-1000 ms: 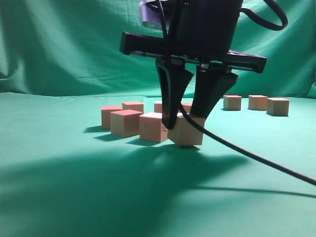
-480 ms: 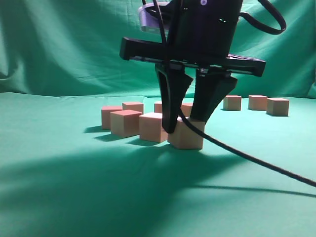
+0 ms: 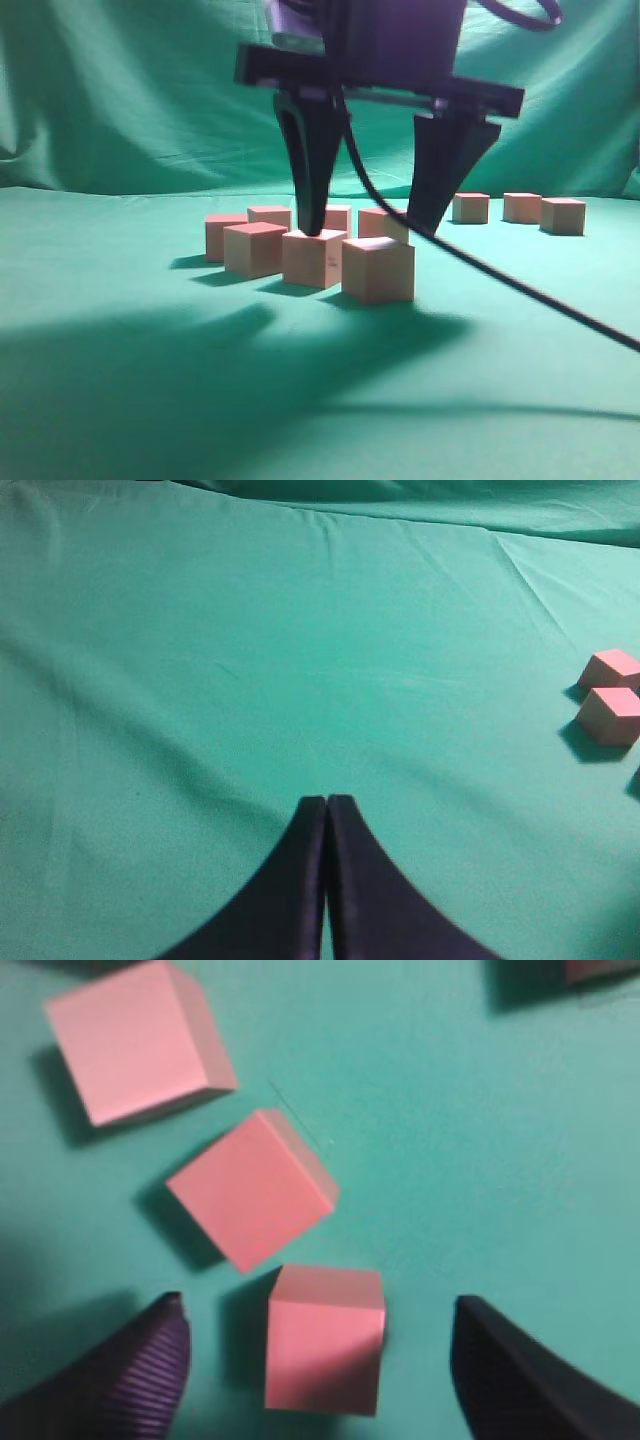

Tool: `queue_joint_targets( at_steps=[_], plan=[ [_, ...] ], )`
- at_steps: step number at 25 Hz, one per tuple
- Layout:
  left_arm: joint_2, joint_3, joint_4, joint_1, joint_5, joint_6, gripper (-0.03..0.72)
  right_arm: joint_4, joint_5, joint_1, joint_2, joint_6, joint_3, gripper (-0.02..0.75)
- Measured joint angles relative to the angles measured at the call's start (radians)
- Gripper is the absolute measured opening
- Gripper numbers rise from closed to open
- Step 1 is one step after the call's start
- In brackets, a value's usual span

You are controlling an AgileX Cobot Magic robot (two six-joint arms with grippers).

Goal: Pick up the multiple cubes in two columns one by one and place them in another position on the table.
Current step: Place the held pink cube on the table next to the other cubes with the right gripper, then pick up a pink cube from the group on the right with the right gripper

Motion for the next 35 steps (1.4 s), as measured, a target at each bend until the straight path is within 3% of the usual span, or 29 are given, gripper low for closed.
queue_joint_targets(
  at_steps=[6,11,16,21,26,35],
  plan=[
    [0.000,0.000,0.000,0.000,0.000,0.000,0.000,-0.019,0.240,0.000,0.002,-0.021,-0.174,0.518],
    [0.000,0.000,0.000,0.000,0.000,0.000,0.000,-0.151,0.349,-0.009,0.002,-0.030,-0.300,0.518],
    [0.000,0.000,0.000,0.000,0.000,0.000,0.000,-0.262,0.360,-0.138,0.003,-0.008,-0.402,0.518],
    [0.000,0.000,0.000,0.000,0.000,0.000,0.000,-0.269,0.344,-0.365,0.010,0.004,-0.415,0.518],
    [0.000,0.000,0.000,0.000,0.000,0.000,0.000,-0.166,0.206,-0.542,0.061,-0.018,-0.415,0.518],
    [0.000,0.000,0.000,0.000,0.000,0.000,0.000,-0.111,0.035,-0.584,0.207,-0.108,-0.415,0.518]
  ],
)
